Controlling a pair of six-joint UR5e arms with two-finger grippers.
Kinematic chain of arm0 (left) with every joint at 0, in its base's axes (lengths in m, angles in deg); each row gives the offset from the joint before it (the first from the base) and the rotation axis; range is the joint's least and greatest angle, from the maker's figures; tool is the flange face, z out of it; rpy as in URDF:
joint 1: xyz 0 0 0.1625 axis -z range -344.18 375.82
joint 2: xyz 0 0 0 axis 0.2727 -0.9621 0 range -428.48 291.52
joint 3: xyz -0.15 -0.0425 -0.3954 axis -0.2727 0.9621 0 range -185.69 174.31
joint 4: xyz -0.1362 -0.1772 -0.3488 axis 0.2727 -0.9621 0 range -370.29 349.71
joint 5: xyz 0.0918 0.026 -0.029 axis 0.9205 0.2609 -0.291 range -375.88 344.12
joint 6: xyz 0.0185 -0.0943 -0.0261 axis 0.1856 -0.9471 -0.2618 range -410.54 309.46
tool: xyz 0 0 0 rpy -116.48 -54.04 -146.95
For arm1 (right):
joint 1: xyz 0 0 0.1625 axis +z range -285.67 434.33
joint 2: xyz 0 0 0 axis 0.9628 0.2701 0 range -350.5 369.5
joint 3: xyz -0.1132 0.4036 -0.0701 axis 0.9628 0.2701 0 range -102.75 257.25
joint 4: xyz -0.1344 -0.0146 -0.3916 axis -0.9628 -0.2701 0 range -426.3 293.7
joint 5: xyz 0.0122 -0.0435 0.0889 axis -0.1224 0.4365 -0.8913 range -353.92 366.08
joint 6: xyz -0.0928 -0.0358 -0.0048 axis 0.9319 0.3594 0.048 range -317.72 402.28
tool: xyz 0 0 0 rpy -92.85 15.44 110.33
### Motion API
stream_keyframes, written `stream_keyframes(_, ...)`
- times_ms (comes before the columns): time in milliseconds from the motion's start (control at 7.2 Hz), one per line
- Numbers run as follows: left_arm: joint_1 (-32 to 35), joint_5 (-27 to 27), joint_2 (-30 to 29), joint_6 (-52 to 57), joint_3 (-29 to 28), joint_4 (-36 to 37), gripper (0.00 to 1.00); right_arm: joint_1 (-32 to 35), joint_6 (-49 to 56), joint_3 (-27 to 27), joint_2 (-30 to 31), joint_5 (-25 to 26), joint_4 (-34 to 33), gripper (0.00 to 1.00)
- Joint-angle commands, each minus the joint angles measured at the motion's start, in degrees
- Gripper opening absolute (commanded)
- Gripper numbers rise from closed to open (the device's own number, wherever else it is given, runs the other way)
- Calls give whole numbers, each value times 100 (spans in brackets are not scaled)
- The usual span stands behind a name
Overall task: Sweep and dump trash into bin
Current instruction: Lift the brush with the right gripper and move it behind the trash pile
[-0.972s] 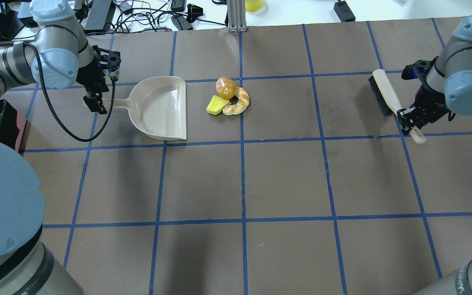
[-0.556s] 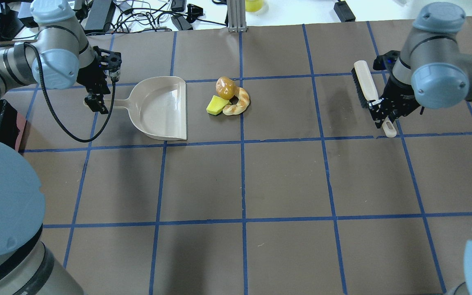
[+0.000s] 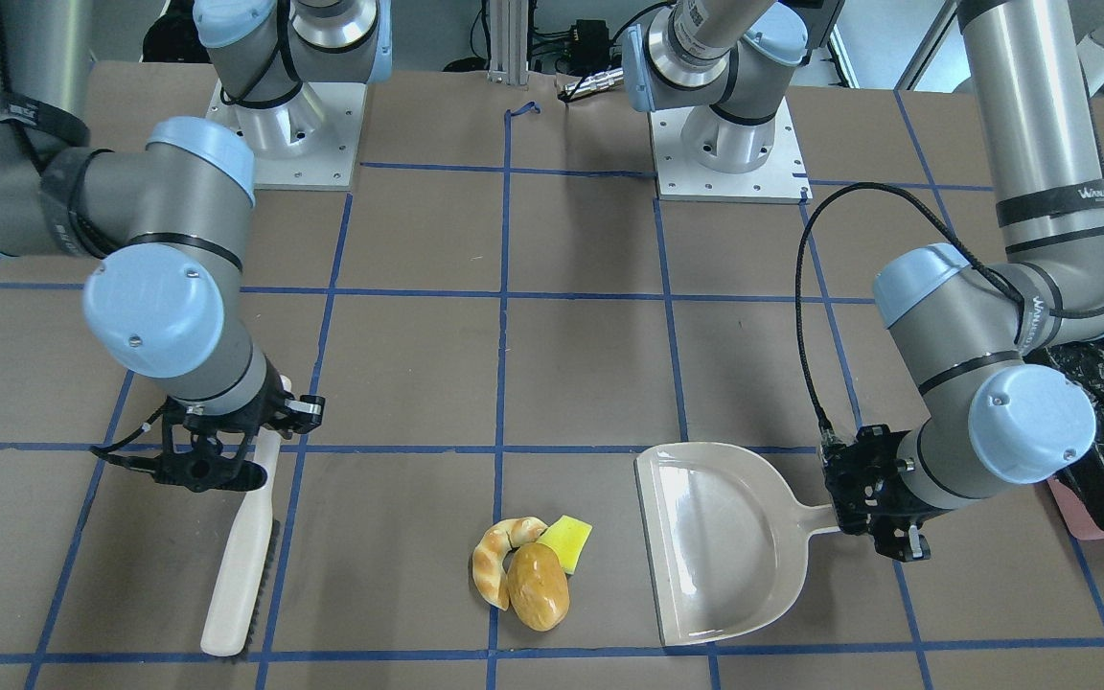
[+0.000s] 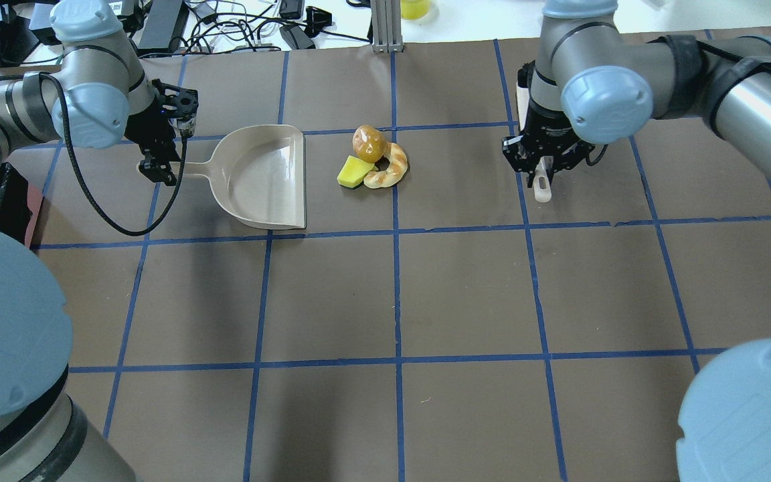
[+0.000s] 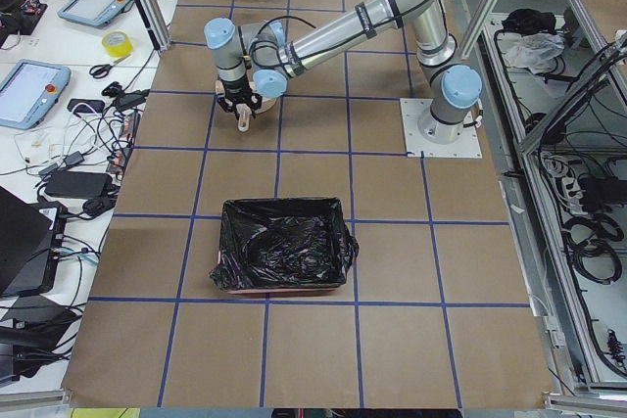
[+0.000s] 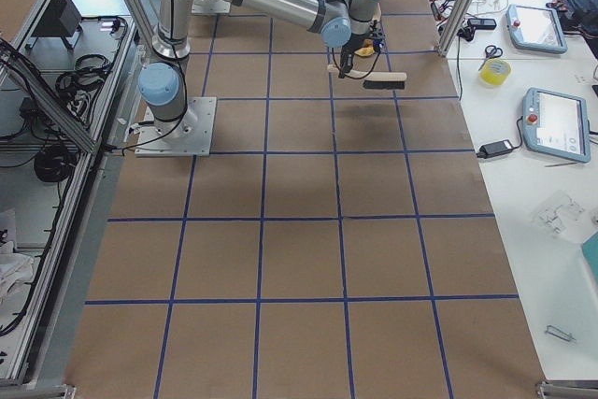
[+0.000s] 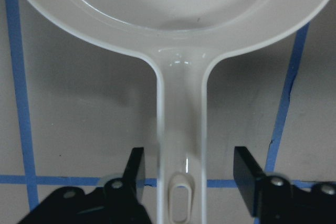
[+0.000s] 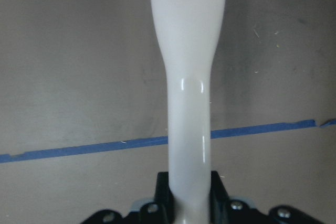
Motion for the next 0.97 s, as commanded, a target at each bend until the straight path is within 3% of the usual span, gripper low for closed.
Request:
stream_keyframes(0, -28, 5, 9, 16, -2, 1, 31, 491, -888, 211, -176, -272, 12, 8)
stream_keyframes(139, -28, 13, 18, 16, -11, 1, 19, 676, -1048, 264, -246, -282, 108, 7)
stream_keyframes(417, -19, 13, 26, 7, -46, 1, 0, 1123, -1067, 893, -692, -187, 1140, 4)
stream_keyframes(556, -2, 40, -8, 7, -107, -69, 0, 1335, -1076, 1193, -843, -168, 1355, 4)
stream_keyframes(833, 16, 49, -18, -2, -117, -87, 0, 1538, -1076, 1240, -1002, -124, 1357, 4)
